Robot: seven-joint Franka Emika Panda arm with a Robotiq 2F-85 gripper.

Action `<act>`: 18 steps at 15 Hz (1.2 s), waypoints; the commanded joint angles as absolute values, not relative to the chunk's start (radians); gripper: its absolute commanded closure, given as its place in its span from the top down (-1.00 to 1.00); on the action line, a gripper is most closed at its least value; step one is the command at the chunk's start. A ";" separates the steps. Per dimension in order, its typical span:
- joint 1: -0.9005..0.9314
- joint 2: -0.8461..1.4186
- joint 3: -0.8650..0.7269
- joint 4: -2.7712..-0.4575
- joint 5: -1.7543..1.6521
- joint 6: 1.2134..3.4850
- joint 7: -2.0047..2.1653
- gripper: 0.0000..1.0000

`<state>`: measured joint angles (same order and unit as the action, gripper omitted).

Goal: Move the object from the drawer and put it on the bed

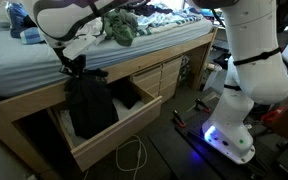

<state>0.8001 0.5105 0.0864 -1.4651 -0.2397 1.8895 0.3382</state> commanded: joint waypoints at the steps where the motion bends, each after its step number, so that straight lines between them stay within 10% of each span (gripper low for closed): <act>1: 0.793 0.451 0.112 -1.445 -0.303 1.827 0.340 -0.92; 6: 0.783 0.452 0.135 -1.427 -0.346 1.844 0.344 -0.69; 18: 0.807 0.423 0.147 -1.344 -0.371 1.675 0.345 -0.92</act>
<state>0.7993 0.4420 0.1285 -1.4244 -0.3460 1.8131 0.3394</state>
